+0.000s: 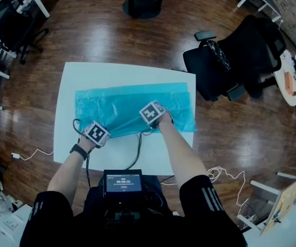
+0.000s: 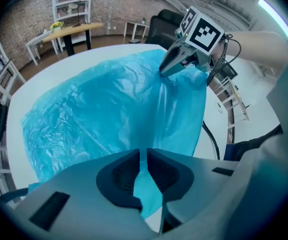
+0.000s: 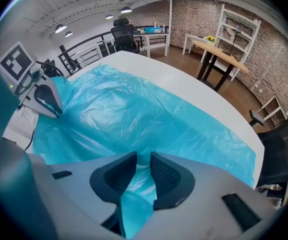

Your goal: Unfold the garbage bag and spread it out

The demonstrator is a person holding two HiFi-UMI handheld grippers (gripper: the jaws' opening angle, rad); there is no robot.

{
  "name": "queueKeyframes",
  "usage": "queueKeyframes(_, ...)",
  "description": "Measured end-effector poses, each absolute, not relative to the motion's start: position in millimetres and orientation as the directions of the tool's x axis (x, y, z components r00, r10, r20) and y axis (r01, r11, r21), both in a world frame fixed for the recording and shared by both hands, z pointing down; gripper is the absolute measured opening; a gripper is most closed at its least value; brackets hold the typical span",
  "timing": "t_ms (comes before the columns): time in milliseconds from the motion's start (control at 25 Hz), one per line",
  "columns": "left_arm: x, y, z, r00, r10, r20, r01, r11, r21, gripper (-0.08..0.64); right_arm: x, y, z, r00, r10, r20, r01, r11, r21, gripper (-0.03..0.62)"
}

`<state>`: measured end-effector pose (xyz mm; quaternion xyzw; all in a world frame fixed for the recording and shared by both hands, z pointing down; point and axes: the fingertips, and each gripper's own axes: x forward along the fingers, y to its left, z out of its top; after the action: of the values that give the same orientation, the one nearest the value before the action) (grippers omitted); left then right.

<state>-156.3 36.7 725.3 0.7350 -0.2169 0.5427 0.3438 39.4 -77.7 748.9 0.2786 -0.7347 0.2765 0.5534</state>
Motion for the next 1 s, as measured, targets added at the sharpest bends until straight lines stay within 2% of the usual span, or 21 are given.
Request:
queueKeyframes(160, -164.0, 38.4, 735.4, 0.317, 0.017, 0.948, -0.724, -0.642, 0.254, 0.052, 38.9, -86.6, 740.0, -0.248, -0.171, 0.953, -0.705, 0.707, -0.056, 0.12)
queueKeyframes(560, -167.2, 37.7, 738.7, 0.284, -0.001, 0.959, -0.743, -0.633, 0.219, 0.052, 42.0, -85.9, 728.6, -0.27, -0.202, 0.941, -0.693, 0.719, -0.044, 0.12)
queueKeyframes(720, -164.3, 39.9, 737.6, 0.312, -0.002, 0.95, -0.746, -0.619, 0.244, 0.051, 50.6, -97.3, 692.1, -0.279, -0.29, 0.916, -0.691, 0.722, 0.018, 0.12)
queueKeyframes(1000, -166.3, 38.7, 738.4, 0.286, -0.05, 0.957, -0.756, -0.625, 0.193, 0.051, 69.1, -70.0, 655.9, -0.355, -0.304, 0.884, -0.703, 0.71, -0.038, 0.118)
